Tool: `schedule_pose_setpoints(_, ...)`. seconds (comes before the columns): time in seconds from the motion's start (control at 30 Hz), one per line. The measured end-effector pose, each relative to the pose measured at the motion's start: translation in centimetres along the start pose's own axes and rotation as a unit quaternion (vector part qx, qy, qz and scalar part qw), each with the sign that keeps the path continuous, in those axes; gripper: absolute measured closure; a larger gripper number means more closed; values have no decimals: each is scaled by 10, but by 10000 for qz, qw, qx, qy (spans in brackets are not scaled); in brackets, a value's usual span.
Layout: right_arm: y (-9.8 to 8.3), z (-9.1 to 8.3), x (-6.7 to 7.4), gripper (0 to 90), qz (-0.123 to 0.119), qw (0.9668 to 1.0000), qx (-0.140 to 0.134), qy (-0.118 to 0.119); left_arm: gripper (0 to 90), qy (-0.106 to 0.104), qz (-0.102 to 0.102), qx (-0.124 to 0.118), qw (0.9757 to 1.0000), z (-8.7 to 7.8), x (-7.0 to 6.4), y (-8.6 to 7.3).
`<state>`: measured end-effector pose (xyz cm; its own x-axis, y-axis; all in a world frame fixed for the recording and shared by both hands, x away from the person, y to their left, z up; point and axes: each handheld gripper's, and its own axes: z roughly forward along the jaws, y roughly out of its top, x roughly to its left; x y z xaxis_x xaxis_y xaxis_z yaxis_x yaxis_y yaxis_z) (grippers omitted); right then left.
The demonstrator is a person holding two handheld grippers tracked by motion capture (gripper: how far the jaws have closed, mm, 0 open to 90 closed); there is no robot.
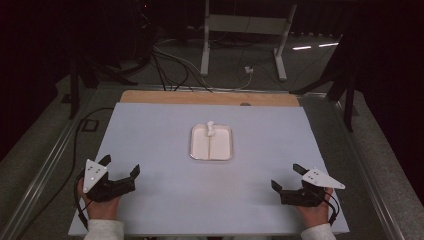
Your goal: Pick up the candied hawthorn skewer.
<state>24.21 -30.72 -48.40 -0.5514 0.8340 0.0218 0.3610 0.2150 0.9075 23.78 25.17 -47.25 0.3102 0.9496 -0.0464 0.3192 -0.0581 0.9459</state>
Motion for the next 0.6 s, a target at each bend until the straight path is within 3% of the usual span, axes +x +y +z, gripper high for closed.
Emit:
schedule_pose_setpoints(0.27, -1, 9, 3, 3, -65, 9999, -141, -37, 8, 194, -89, 130, 9997, 0, -1, 0)
schedule_pose_setpoints(0.6, -2, 7, -2, 3, 41, 9995, -237, -189, 7, 194, -164, 253, 9994, 9, -7, 8)
